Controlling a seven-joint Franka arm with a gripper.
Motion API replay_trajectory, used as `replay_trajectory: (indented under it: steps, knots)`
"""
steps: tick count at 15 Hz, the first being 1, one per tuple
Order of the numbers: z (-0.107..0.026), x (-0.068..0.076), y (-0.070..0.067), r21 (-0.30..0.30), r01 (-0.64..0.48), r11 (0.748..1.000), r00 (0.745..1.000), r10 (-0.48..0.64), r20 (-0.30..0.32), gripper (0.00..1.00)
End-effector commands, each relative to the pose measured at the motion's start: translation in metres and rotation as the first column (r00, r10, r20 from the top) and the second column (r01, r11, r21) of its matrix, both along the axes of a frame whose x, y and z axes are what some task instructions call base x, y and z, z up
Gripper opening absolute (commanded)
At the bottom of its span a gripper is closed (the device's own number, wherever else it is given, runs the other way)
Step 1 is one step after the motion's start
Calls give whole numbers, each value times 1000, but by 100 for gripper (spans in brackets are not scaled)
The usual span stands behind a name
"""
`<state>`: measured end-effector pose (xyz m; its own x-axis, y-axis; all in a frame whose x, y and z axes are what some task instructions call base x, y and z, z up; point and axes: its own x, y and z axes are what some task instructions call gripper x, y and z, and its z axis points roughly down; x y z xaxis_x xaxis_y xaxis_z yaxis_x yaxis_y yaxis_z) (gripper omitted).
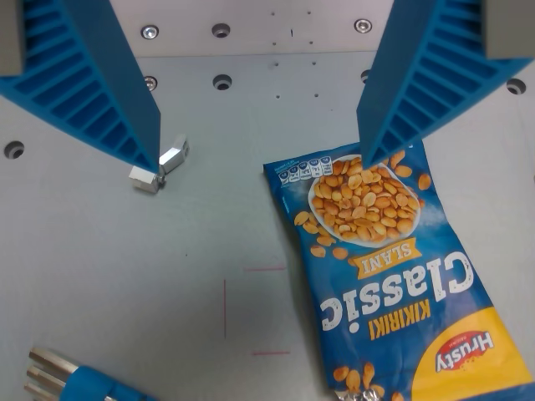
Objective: Move in gripper positive x
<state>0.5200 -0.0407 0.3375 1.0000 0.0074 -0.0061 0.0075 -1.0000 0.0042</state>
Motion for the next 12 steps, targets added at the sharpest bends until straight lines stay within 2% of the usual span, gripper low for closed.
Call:
replay_trajectory:
  steps: [1, 12]
  knots:
    - [2, 5, 0, 0, 0, 1000, 1000, 0, 4, 100]
    - [2, 60, 0, 0, 0, 1000, 1000, 0, 4, 100]
